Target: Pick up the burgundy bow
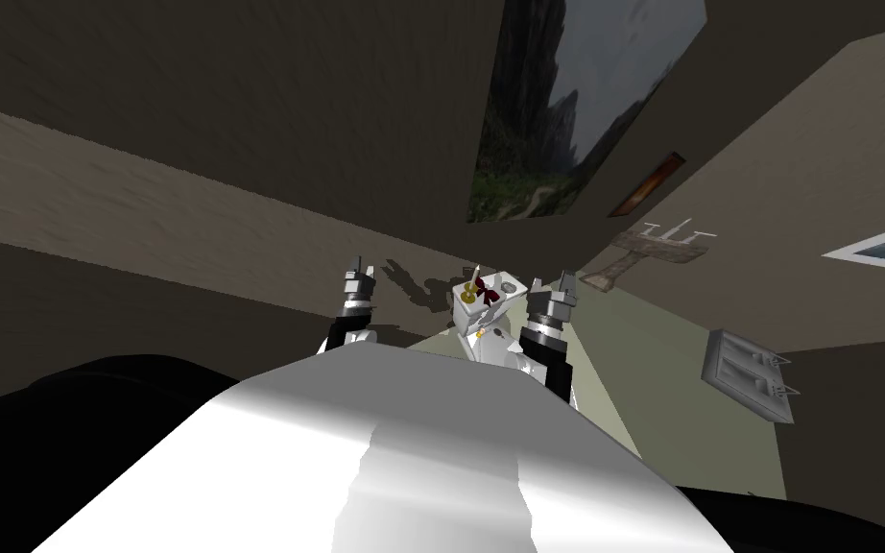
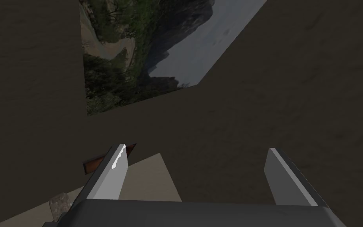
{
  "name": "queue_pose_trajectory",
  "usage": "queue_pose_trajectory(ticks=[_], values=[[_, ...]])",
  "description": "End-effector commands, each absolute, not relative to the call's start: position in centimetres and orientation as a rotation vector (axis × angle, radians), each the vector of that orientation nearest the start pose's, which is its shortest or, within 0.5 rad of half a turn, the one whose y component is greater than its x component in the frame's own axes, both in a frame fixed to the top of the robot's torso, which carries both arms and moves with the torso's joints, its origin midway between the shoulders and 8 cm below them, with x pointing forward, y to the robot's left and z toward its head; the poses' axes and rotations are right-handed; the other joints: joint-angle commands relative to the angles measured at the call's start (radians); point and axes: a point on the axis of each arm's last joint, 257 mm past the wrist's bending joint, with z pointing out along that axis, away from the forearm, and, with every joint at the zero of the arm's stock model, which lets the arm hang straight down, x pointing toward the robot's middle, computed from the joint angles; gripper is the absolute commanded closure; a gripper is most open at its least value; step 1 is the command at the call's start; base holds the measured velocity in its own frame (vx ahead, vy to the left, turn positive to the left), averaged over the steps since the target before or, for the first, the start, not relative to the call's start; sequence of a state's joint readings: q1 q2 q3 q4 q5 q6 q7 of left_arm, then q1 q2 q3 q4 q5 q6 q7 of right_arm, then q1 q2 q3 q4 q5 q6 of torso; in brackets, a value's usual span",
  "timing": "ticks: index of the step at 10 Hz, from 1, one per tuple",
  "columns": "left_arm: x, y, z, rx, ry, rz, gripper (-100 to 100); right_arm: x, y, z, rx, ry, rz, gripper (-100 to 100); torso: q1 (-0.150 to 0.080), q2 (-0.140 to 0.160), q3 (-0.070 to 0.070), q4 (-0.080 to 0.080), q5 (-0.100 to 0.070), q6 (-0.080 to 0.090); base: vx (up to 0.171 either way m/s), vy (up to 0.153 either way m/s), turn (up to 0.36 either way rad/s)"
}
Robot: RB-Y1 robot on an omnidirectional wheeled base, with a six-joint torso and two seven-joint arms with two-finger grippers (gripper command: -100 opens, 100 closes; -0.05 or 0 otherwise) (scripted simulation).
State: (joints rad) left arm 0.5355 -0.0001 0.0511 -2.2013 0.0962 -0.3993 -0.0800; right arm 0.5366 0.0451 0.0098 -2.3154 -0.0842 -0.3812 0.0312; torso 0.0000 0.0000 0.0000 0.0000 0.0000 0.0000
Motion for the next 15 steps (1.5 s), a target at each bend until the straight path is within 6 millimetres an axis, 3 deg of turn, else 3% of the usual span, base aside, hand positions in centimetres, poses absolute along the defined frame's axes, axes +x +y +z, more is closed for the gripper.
queue_pose_trajectory(ticks=[1, 5, 6, 8, 9, 11, 14, 15], values=[[36.2, 32.0, -4.3, -0.85, 0.714, -1.172, 0, 35.4, -29.2, 0.0, 0.806, 0.652, 1.293, -100, 0.0, 0.0, 0.0, 0.0, 0.0, 0.0, -0.013, 0.002, 0.041], [36.2, 32.0, -4.3, -0.85, 0.714, -1.172, 0, 36.1, -28.1, -3.1, 0.758, 0.812, 1.257, -100, 0.0, 0.004, 0.002, 0.001, 0.0, 0.0, -0.048, 0.012, 0.072], [36.2, 32.0, -4.3, -0.85, 0.714, -1.172, 0, 36.1, -28.0, -3.1, 0.75, 0.822, 1.257, -100, 0.001, 0.004, 0.002, 0.001, 0.0, 0.0, -0.039, 0.02, 0.031], [36.2, 32.0, -4.3, -0.85, 0.714, -1.172, 0, 36.4, -27.7, -5.6, 0.727, 0.92, 1.223, -100, 0.0, 0.003, 0.001, 0.001, 0.0, 0.0, -0.039, 0.014, 0.077], [36.2, 32.0, -4.3, -0.85, 0.714, -1.172, 0, 36.4, -27.6, -5.6, 0.718, 0.931, 1.222, -100, 0.001, 0.003, 0.002, 0.001, 0.0, 0.0, -0.046, 0.018, 0.049], [36.2, 32.0, -4.3, -0.85, 0.714, -1.172, 0, 36.5, -27.6, -8.5, 0.696, 1.036, 1.178, -100, 0.001, 0.004, 0.002, 0.001, 0.0, 0.0, -0.061, 0.027, 0.136], [36.2, 32.0, -4.3, -0.85, 0.714, -1.172, 0, 36.4, -27.6, -10.2, 0.657, 1.121, 1.147, -100, 0.001, 0.003, 0.002, 0.001, 0.0, 0.0, -0.041, 0.021, 0.058], [36.2, 32.0, -4.3, -0.85, 0.714, -1.172, 0, 36.2, -27.8, -11.9, 0.64, 1.181, 1.117, -100, 0.001, 0.002, 0.001, 0.001, 0.0, 0.0, -0.04, 0.021, 0.102]])
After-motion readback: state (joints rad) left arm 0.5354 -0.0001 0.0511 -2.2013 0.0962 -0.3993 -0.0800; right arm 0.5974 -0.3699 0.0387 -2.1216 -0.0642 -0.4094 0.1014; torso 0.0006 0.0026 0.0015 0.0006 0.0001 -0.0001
